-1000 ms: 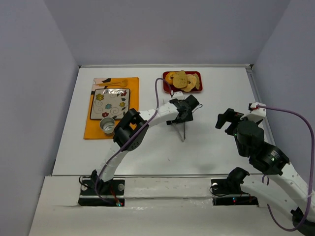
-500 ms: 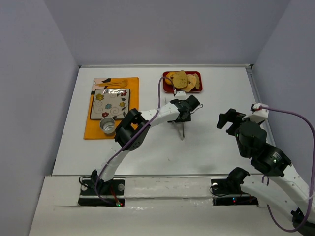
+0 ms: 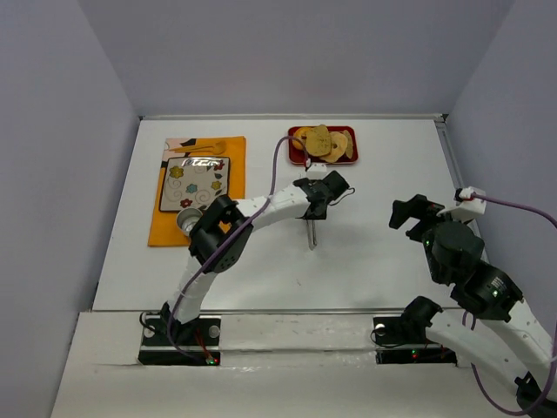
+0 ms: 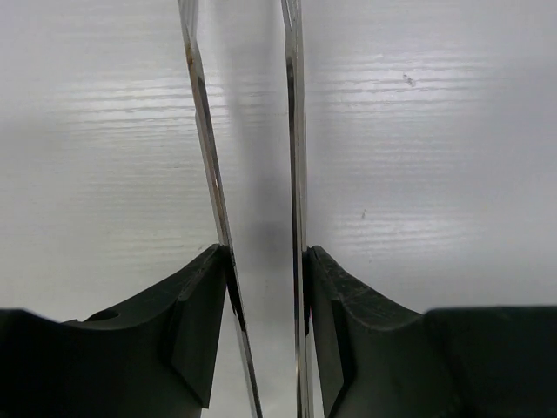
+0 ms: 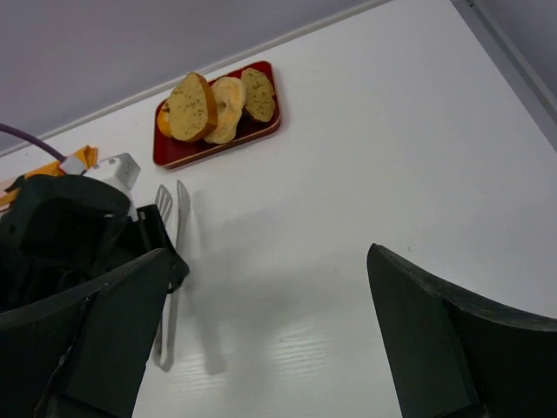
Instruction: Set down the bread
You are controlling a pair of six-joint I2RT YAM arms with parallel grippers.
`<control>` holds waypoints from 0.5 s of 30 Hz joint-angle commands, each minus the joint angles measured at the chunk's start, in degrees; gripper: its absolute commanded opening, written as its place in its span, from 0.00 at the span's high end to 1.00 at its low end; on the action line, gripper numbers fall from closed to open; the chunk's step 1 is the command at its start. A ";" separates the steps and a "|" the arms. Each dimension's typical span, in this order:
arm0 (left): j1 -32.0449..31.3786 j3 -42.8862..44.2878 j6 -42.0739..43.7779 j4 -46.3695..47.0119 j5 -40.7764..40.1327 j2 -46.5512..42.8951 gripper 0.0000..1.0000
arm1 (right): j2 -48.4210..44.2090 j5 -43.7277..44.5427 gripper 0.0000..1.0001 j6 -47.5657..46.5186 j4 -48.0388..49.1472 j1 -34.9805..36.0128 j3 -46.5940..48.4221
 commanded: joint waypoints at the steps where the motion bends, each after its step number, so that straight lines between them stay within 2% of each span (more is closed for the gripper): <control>1: -0.27 -1.69 5.25 1.07 -2.12 -15.16 0.50 | -0.88 2.04 0.00 -0.37 3.25 -0.29 -0.41; 5: -0.01 -3.53 10.43 3.79 -0.55 -23.32 0.48 | -1.14 2.21 0.00 -0.45 3.34 -0.29 -0.50; 12: 4.38 -3.89 15.54 6.26 7.71 -25.90 0.44 | -0.79 2.30 0.00 -0.80 3.43 -0.29 -0.94; 15: 8.85 -3.89 16.86 8.54 15.18 -25.90 0.44 | -0.09 2.91 0.00 -0.89 3.43 -0.29 -0.77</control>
